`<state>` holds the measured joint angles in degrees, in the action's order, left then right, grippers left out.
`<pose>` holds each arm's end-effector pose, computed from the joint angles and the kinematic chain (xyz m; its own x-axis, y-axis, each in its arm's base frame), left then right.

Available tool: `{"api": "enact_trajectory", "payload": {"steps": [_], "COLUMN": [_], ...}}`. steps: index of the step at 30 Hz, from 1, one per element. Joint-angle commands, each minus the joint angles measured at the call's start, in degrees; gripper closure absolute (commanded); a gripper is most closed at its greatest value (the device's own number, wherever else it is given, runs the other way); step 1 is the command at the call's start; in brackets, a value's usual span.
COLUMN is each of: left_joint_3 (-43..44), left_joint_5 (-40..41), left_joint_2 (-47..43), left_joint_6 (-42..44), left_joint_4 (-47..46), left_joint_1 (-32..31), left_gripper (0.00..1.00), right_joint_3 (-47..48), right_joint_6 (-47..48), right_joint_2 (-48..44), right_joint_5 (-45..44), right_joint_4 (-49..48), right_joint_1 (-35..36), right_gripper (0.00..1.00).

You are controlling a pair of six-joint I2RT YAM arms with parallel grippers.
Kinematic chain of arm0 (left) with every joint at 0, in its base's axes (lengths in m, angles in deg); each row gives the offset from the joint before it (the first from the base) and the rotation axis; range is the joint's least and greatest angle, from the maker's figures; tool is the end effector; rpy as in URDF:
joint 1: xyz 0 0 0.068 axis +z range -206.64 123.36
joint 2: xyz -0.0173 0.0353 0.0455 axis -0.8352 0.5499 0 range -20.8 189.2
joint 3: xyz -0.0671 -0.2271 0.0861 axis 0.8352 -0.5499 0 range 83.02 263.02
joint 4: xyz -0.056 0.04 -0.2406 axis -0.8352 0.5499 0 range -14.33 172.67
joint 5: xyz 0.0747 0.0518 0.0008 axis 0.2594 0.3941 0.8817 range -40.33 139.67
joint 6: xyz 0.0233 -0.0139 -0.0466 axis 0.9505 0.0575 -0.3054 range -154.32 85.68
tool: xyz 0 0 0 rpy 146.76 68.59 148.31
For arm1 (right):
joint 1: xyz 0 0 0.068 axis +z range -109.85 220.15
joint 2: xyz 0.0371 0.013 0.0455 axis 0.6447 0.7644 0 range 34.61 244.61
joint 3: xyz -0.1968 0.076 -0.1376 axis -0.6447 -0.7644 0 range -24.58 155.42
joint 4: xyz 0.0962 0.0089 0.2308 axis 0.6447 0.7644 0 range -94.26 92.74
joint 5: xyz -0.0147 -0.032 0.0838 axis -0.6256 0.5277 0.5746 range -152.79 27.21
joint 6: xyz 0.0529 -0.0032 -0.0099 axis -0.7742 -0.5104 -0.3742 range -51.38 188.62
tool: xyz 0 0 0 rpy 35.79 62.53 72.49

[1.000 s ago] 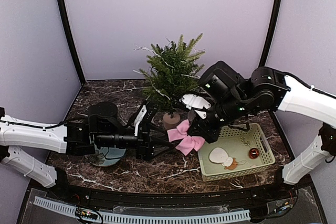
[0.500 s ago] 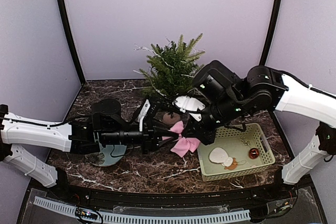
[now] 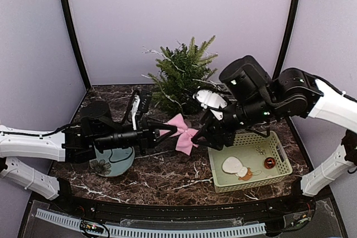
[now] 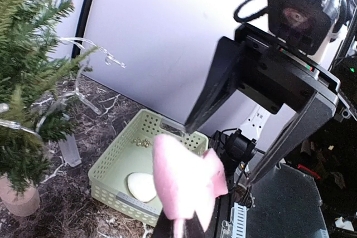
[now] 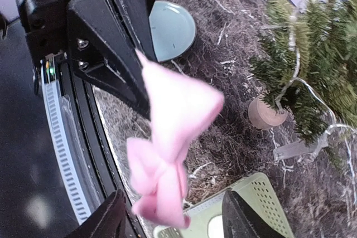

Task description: Decorate the small christmas tree

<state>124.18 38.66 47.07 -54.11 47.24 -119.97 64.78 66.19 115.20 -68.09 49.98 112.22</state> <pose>0.1162 -0.2468 0.2902 -0.3133 -0.1167 -0.9425 0.9105 0.2450 -0.3330 0.0888 0.2637 0.3693 -0.2585 -0.6621 -0.7034 -0.9173 0.3965 -0.0361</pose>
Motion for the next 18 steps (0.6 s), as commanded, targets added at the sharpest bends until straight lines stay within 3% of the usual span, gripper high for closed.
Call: {"api": "enact_trajectory", "payload": {"steps": [1, 7, 14, 18], "left_joint_3": [-2.3, 0.5, 5.1, 5.4], "left_joint_5": [-3.3, -7.1, -12.8, -18.5], "left_joint_2": [-4.2, -7.1, -5.6, -3.7], "left_joint_6": [-5.4, -6.7, -13.7, -21.2], "left_joint_4": [-5.5, -5.2, -10.3, -14.3], "left_joint_1": [4.9, 12.0, 19.0, 26.1], "left_gripper": [1.00, 1.00, 1.00, 1.00], "right_joint_3": [-2.0, -6.1, -8.9, -10.1], "right_joint_6": [-1.6, -3.3, -5.6, -6.4], "right_joint_2": [-5.8, -12.6, -14.5, -14.6], "right_joint_5": [-2.1, -3.3, -5.5, -5.5], "right_joint_4": [-8.3, -15.7, -19.8, -21.9], "right_joint_1": [0.3, -1.6, -6.0, -7.7], "right_gripper": [0.32, 0.26, 0.26, 0.26]}}
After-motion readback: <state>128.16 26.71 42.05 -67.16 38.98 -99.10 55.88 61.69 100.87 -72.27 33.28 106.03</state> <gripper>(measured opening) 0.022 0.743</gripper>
